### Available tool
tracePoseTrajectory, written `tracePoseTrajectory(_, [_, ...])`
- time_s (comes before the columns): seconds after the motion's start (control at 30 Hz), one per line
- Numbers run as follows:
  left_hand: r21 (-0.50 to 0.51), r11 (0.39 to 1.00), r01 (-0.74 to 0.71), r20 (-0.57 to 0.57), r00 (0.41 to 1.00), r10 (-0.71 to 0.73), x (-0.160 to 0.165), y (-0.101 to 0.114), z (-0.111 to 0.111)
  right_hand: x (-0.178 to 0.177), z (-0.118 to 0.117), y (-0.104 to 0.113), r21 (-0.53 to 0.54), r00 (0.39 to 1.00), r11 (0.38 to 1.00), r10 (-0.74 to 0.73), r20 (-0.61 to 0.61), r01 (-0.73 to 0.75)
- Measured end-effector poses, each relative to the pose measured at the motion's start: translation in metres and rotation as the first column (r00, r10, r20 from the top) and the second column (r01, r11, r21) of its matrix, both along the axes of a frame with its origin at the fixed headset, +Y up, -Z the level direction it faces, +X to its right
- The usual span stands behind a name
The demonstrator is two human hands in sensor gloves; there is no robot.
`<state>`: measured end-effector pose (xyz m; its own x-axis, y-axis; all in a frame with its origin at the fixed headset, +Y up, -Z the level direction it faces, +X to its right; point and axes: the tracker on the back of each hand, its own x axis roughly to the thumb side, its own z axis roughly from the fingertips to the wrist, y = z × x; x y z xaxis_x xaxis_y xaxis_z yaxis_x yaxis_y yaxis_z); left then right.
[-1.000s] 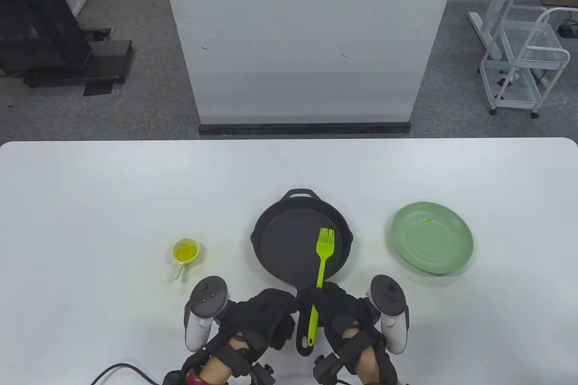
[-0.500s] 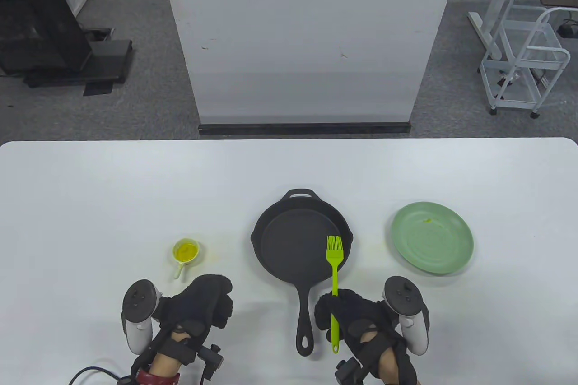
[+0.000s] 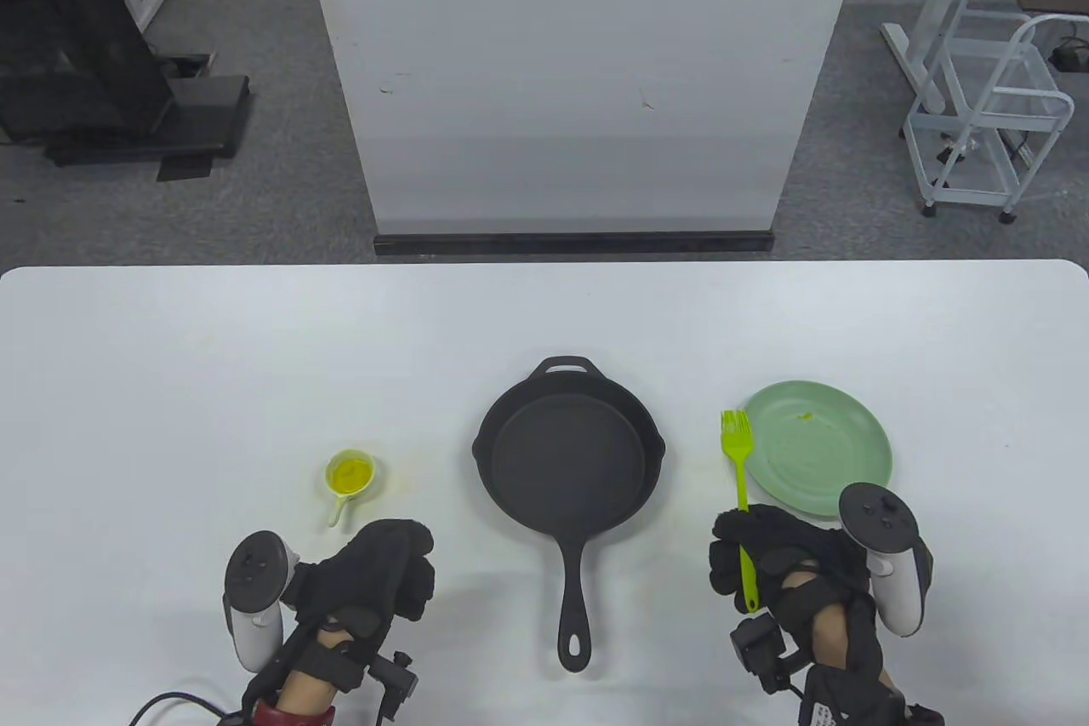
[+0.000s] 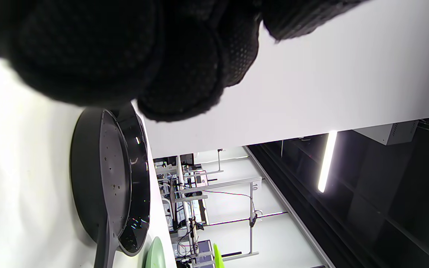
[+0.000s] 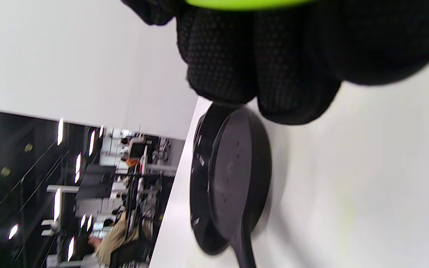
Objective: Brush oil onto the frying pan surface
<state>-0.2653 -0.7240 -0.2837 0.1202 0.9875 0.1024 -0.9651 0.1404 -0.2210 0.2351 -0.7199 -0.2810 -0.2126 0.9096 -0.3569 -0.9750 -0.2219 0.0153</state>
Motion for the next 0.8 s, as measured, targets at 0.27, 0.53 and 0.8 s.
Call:
tracePoseTrajectory(0.27, [-0.006, 1.000, 0.004, 0.009, 1.000, -0.004, 0.001, 0.000, 0.000, 0.040, -0.009, -0.025, -0.150, 0.991, 0.988, -0.008, 0.133, 0.028])
tracePoseTrajectory(0.53, [-0.008, 1.000, 0.009, 0.013, 1.000, -0.009, 0.001, -0.001, 0.000, 0.055, -0.019, -0.043, -0.266, 0.980, 0.964, 0.078, 0.185, -0.027])
tracePoseTrajectory(0.8, [-0.007, 1.000, 0.008, 0.015, 1.000, -0.008, 0.002, -0.001, 0.000, 0.059, -0.026, -0.051, -0.339, 0.970, 0.936, 0.162, 0.183, -0.093])
